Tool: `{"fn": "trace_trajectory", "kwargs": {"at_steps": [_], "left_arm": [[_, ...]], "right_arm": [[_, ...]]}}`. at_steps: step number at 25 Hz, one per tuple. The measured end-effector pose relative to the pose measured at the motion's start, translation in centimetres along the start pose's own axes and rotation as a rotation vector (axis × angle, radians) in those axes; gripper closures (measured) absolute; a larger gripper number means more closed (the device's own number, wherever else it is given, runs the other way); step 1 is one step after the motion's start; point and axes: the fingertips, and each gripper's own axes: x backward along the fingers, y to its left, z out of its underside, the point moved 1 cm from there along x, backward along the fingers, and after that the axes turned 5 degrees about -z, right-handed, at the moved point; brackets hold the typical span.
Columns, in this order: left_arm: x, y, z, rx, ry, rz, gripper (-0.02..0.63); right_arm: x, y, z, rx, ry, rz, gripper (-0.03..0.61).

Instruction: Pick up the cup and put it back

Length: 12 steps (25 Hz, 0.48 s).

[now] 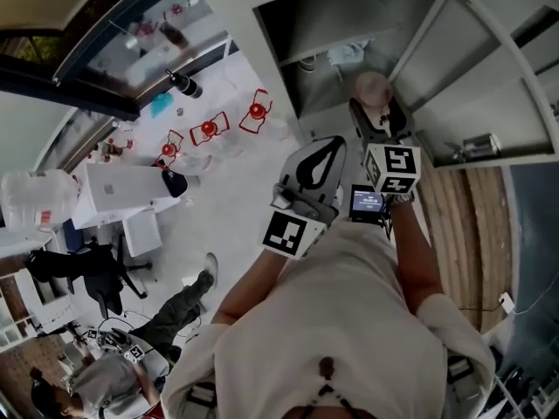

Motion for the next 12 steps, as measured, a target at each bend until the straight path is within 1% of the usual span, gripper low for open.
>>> {"fn": "trace_trajectory", "kwargs": {"at_steps": [7,12], "left_arm": [[-3.3,1.5,1.2,0.017,-0.001,-0.054,0.604],[-4.7,2.3,1.1,0.007,-0.010,-0.085,0.604]], "right_arm": [[-6.0,-3.1,3.1,0.019,0.033,0.004,0.253],[-8.2,-3.5,3.6,0.026,0.031,-0.030,0.253]]}}
